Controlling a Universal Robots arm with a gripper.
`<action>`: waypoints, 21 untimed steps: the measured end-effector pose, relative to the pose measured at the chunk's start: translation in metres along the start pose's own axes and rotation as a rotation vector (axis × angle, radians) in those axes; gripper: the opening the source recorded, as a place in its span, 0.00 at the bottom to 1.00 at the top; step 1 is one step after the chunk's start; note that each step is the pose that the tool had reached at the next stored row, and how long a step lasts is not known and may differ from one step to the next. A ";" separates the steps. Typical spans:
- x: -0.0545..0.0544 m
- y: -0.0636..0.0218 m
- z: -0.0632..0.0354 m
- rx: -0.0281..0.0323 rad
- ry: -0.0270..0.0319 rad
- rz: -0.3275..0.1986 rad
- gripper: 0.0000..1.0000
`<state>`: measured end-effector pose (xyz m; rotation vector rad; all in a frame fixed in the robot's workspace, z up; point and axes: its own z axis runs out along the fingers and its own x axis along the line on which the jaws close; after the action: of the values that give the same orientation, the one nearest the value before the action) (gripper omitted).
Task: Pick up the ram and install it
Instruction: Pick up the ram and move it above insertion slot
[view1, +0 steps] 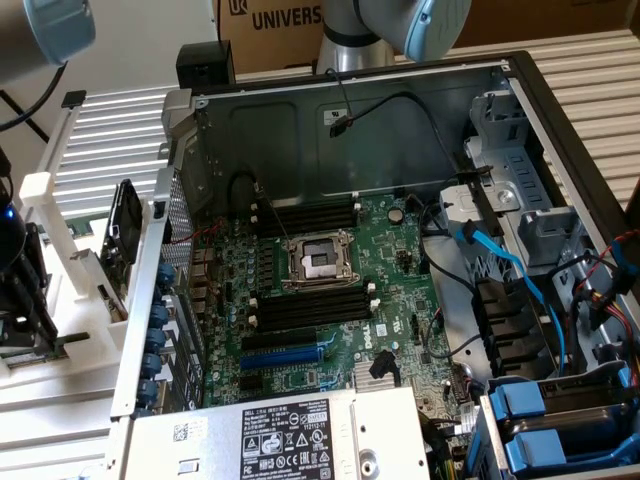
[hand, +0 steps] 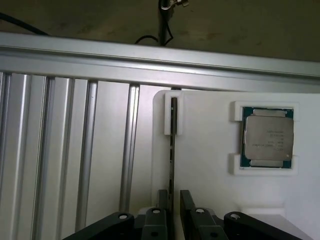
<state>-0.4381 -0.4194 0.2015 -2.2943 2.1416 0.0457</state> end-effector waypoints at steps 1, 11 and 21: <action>0.000 0.0000 0.0000 0.0000 0.0000 0.000 0.24; 0.000 0.0000 0.0000 0.0000 0.0000 0.000 0.12; 0.003 0.0013 -0.0005 0.0002 -0.0003 0.000 0.12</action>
<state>-0.4392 -0.4223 0.2019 -2.2939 2.1415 0.0460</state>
